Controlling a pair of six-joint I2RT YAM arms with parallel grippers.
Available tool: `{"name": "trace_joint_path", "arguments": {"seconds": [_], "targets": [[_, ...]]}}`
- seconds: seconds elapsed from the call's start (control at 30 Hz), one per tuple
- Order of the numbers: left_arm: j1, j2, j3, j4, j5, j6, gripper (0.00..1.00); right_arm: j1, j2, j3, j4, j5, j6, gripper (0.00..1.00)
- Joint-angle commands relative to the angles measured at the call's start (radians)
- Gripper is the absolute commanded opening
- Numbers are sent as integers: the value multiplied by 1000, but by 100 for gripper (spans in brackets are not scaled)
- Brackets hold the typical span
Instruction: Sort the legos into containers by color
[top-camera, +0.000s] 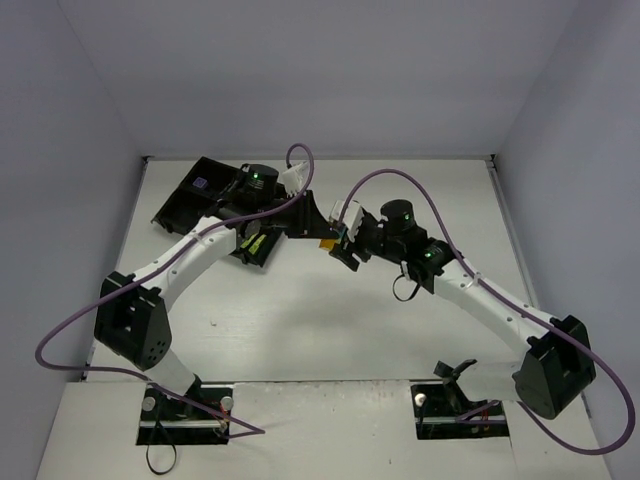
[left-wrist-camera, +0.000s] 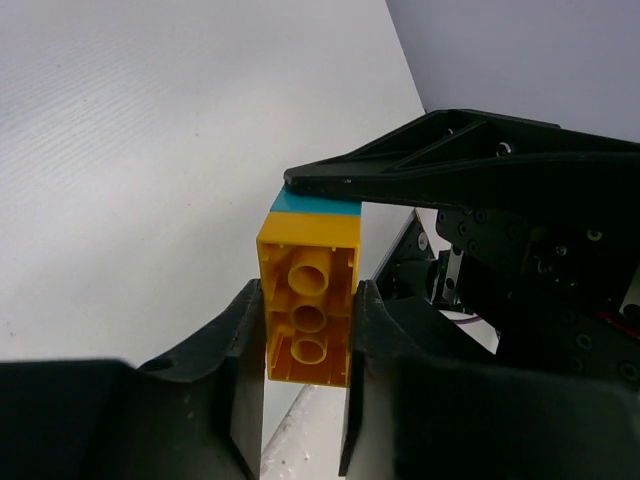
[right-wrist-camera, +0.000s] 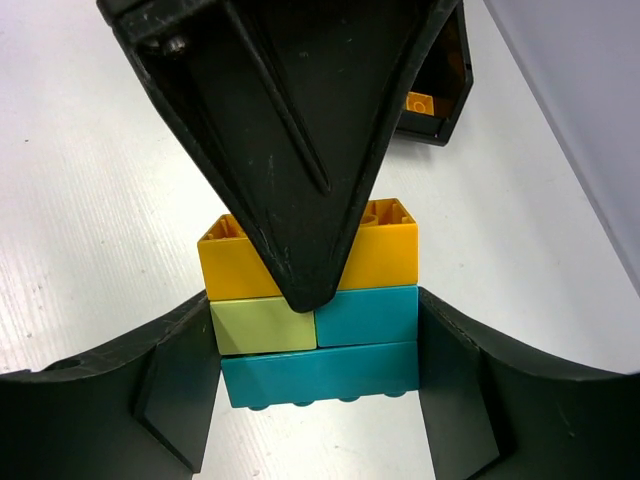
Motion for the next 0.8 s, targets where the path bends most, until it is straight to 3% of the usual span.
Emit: {"name": "trace_joint_path", "arguments": {"seconds": [0.0,0.4,0.53,0.63,0.7,0.77], "targets": [[-11,-17,40,75,68,4,3,-9,-51,3,99,10,5,0],[91,-62,60,22,103,33,0,-52,-49,-129,50,154,8,0],[130,-69,95,-67,89,82,0,-58,-31,-155,48,205,25,0],[167,-62,123,-142,-18,157,0,-59,-22,-150,48,194,42,0],[201,-48,138,-237,-171,217,0,-58,-25,-139,50,178,48,0],[230,-19,148,-264,-178,236,0,-58,-31,-136,50,168,47,0]]}}
